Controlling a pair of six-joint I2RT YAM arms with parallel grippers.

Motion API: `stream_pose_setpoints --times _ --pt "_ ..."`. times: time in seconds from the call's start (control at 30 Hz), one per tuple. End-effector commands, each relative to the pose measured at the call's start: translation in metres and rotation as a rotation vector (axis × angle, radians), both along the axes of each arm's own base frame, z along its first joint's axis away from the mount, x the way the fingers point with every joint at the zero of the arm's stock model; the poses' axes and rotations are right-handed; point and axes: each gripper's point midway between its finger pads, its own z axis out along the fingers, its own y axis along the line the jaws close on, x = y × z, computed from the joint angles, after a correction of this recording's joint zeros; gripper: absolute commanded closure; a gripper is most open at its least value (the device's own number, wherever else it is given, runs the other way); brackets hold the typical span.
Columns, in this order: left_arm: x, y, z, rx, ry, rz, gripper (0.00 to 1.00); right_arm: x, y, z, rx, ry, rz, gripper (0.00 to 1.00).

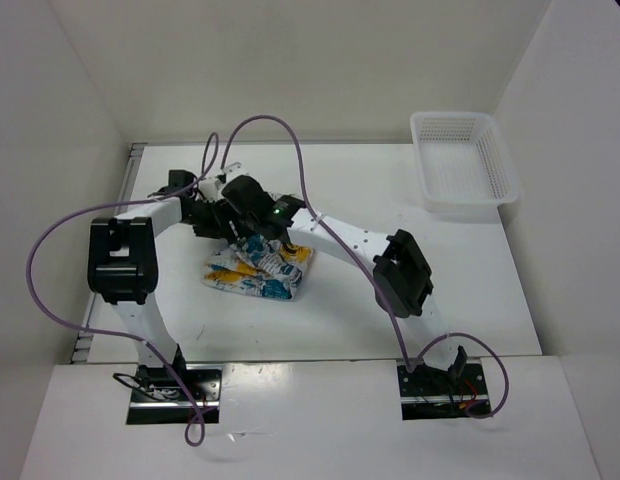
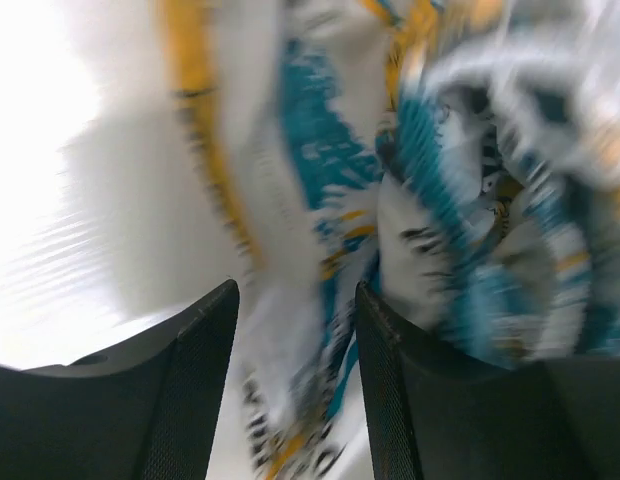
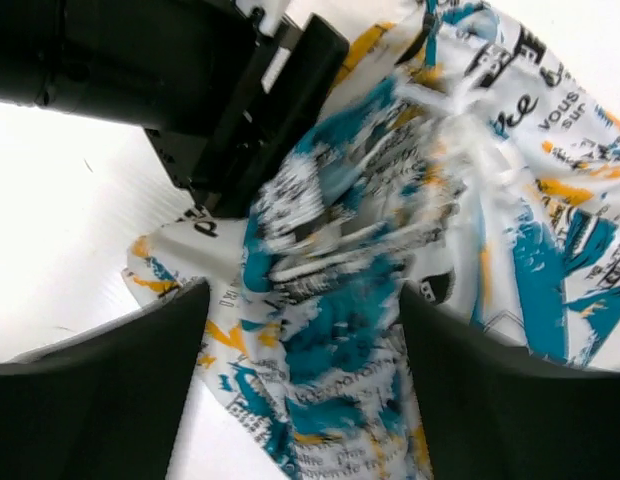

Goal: Fold and stack the shorts
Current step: Fold the shorts

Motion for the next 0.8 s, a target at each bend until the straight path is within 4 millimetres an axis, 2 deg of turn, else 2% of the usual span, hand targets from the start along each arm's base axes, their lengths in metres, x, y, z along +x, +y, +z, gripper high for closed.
stream_pose_setpoints --times 0.0,0.07,0.1,0.13,0.17,0.2,0.23,0.27,0.3,0.33,0.37,0.43,0.47,0.5,0.53,0.57,0.6,0.63,0.67,0.7,0.73,0.77 --pt "0.016 0.025 0.04 0.021 -0.075 0.057 0.42 -0.001 0.008 0.061 0.087 -0.076 0.031 0.14" --pt "0.022 0.039 0.05 0.023 -0.086 0.089 0.42 -0.005 0.007 0.088 0.138 -0.093 0.033 0.07" --pt "0.023 0.043 0.056 0.024 -0.092 0.098 0.42 -0.007 0.005 0.093 0.152 -0.091 0.027 0.05" --pt "0.023 0.047 0.056 0.025 -0.092 0.108 0.42 -0.01 0.001 0.11 0.18 -0.109 0.027 0.05" --pt "0.027 0.053 0.064 0.027 -0.115 0.12 0.42 -0.011 -0.005 0.106 0.169 -0.102 0.01 0.07" --pt "0.028 0.053 0.072 0.028 -0.127 0.12 0.42 -0.011 -0.011 0.107 0.168 -0.106 -0.011 0.22" --pt "0.026 0.053 0.071 0.027 -0.118 0.12 0.42 -0.01 -0.021 0.117 0.192 -0.104 -0.046 0.37" --pt "0.029 0.059 0.079 0.042 -0.14 0.136 0.42 -0.007 -0.032 0.102 0.176 -0.081 -0.07 0.56" --pt "0.03 0.06 0.088 0.043 -0.157 0.137 0.42 -0.006 -0.042 0.097 0.171 -0.07 -0.097 0.84" --pt "0.03 0.06 0.092 0.044 -0.166 0.137 0.45 -0.003 -0.063 0.085 0.169 -0.031 -0.155 0.93" --pt "0.032 0.055 0.095 0.044 -0.175 0.125 0.46 -0.002 -0.07 0.08 0.187 -0.003 -0.165 0.98" --pt "0.033 0.039 0.114 0.022 -0.194 0.084 0.47 -0.002 -0.087 0.068 0.216 0.064 -0.196 0.99" --pt "0.032 0.03 0.115 0.019 -0.182 0.063 0.47 0.0 -0.107 0.054 0.223 0.115 -0.248 0.99" --pt "0.025 0.006 0.109 0.002 -0.135 0.008 0.47 0.0 -0.115 0.042 0.218 0.155 -0.268 0.98" --pt "0.023 -0.006 0.109 -0.009 -0.122 -0.024 0.47 -0.003 -0.118 0.039 0.235 0.192 -0.264 0.88" --pt "0.019 -0.018 0.104 -0.011 -0.104 -0.051 0.47 -0.001 -0.128 0.024 0.223 0.227 -0.287 0.81" --pt "0.017 -0.039 0.104 -0.022 -0.102 -0.102 0.47 -0.004 -0.132 0.018 0.223 0.257 -0.296 0.71" --pt "0.015 -0.048 0.102 -0.036 -0.109 -0.125 0.47 -0.008 -0.131 0.013 0.23 0.292 -0.273 0.5" --pt "0.019 -0.057 0.099 -0.06 -0.131 -0.15 0.47 -0.004 -0.134 0.008 0.237 0.317 -0.29 0.49" --pt "0.01 -0.069 0.089 -0.111 -0.107 -0.188 0.47 -0.008 -0.132 -0.003 0.225 0.354 -0.288 0.49" --pt "0.009 -0.071 0.087 -0.125 -0.112 -0.196 0.47 -0.01 -0.13 -0.007 0.238 0.393 -0.265 0.55" --pt "0.011 -0.071 0.076 -0.125 -0.105 -0.195 0.47 -0.009 -0.126 -0.008 0.25 0.398 -0.25 0.69"
